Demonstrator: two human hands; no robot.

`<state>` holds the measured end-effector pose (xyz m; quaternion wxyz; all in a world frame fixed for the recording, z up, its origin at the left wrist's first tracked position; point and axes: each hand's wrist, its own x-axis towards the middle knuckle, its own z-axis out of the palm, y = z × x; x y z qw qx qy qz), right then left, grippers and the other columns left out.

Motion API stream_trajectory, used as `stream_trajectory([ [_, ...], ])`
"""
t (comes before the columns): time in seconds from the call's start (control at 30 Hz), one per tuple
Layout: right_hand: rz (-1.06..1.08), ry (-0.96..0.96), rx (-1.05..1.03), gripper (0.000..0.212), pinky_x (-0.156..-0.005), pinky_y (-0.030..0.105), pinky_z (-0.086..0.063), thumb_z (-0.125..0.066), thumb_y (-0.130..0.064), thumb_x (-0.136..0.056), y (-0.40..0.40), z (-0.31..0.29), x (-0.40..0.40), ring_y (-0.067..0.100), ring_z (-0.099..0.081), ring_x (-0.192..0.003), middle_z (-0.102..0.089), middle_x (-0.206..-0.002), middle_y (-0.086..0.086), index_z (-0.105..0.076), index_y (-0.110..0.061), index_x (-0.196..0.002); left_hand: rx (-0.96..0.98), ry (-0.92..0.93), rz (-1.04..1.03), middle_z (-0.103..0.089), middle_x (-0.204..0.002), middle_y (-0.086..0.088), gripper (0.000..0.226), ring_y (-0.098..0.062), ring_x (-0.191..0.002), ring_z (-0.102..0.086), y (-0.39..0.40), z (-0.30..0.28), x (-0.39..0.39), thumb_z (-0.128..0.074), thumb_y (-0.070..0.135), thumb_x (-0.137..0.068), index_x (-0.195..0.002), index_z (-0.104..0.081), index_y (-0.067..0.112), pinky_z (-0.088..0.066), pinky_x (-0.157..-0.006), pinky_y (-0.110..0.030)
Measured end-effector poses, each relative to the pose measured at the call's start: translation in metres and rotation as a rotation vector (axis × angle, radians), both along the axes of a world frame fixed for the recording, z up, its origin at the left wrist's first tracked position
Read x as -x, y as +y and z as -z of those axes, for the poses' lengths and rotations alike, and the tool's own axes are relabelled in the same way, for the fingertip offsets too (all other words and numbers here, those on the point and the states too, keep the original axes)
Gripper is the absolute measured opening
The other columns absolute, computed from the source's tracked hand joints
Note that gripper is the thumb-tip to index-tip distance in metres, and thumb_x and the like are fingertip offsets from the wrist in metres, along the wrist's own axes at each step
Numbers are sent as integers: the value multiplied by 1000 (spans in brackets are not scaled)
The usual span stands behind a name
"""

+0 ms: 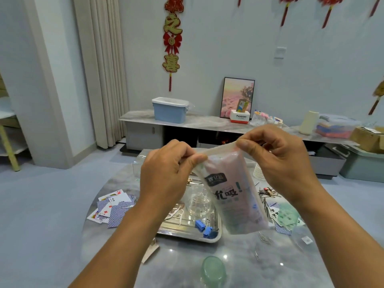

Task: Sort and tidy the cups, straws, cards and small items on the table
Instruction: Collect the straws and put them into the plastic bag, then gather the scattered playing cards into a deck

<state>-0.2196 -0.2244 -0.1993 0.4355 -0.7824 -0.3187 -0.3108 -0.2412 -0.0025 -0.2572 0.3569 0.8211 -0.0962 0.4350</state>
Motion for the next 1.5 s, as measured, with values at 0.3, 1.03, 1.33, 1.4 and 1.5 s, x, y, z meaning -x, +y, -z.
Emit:
stream_trajectory([
  [0.3, -127, 117, -237, 3, -70, 21, -56, -76, -20, -86, 2, 1, -8, 9, -70, -73, -75, -81, -6, -75, -21, -89, 462, 54, 292, -66, -78, 8, 36, -8, -71, -60, -4, 14, -8, -74, 61, -80, -84, -66, 26, -53, -66, -35],
  [1.03, 38, 858, -227, 58, -74, 37, -64, -83, -14, -83, -10, 111, -41, 18, -76, -88, -74, -111, 0, -57, -24, -134, 831, 830, 592, -60, -140, -8, 59, -24, -128, -58, -15, 62, -36, -56, 48, -97, -146, -48, 16, -45, -110, -47],
  [1.33, 502, 1096, 124, 33, -84, 42, -56, -65, -10, -94, -62, 173, -99, 29, -65, -95, -68, -110, 8, -61, -11, -127, 105, 1038, -105, -53, -147, -10, 50, -28, -121, -57, 67, 121, -60, -48, 9, -101, -150, -46, 21, -46, -99, -34],
  [1.4, 506, 1126, 146, 35, -82, 40, -54, -66, -7, -93, -58, 184, -107, 30, -63, -96, -67, -113, 11, -58, -9, -127, -36, 1112, -69, -52, -149, -9, 50, -30, -128, -56, 69, 135, -62, -46, 8, -101, -149, -48, 23, -46, -103, -36],
  [1.5, 523, 1152, 166, 37, -94, 47, -54, -65, -9, -92, -52, 197, -118, 34, -63, -102, -66, -116, 13, -54, -10, -127, -211, 1228, -47, -45, -155, -9, 48, -29, -137, -47, 72, 152, -61, -46, 11, -102, -149, -47, 24, -40, -109, -33],
])
